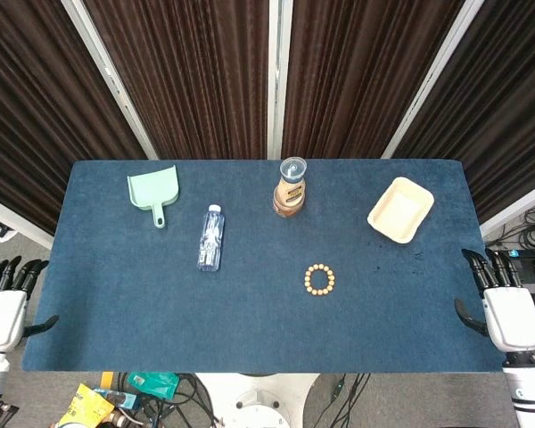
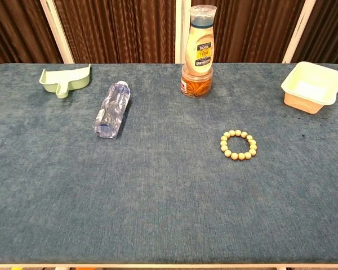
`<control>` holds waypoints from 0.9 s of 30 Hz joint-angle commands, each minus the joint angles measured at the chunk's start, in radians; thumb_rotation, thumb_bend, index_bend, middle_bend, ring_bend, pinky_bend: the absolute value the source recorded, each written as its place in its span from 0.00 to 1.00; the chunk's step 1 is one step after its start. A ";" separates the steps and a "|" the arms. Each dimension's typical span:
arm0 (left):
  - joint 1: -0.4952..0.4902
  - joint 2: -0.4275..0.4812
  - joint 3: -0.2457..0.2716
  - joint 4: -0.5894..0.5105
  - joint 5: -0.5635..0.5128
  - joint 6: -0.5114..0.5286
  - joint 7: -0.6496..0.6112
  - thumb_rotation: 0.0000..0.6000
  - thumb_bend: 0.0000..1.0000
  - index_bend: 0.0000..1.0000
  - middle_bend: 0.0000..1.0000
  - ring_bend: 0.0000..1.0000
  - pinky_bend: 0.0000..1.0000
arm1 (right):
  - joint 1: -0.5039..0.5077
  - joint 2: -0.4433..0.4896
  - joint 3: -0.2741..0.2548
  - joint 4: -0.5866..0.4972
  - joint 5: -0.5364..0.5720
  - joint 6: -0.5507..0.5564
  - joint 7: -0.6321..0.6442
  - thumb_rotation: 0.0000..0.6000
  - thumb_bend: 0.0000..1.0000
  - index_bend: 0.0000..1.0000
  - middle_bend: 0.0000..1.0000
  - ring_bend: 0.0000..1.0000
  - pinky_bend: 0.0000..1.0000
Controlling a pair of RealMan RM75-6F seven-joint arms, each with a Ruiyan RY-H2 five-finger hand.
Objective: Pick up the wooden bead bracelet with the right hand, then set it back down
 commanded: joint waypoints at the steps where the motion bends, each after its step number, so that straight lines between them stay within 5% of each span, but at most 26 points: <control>1: 0.002 -0.004 -0.001 0.004 0.001 0.003 0.001 1.00 0.00 0.13 0.13 0.00 0.00 | 0.004 0.002 0.000 -0.002 0.002 -0.006 0.002 0.98 0.27 0.00 0.13 0.00 0.00; 14: 0.011 -0.012 -0.002 0.002 0.007 0.021 0.005 1.00 0.00 0.13 0.13 0.00 0.00 | 0.077 0.036 -0.013 -0.036 -0.071 -0.093 0.148 0.99 0.32 0.03 0.18 0.00 0.00; 21: 0.020 -0.009 0.001 0.000 0.011 0.032 -0.005 1.00 0.00 0.13 0.13 0.00 0.00 | 0.307 0.001 0.019 -0.041 -0.139 -0.359 0.199 1.00 0.38 0.21 0.31 0.03 0.09; 27: 0.030 -0.007 0.004 0.000 0.009 0.038 -0.016 1.00 0.00 0.13 0.13 0.00 0.00 | 0.473 -0.137 0.054 0.067 -0.087 -0.570 0.137 1.00 0.37 0.26 0.33 0.05 0.12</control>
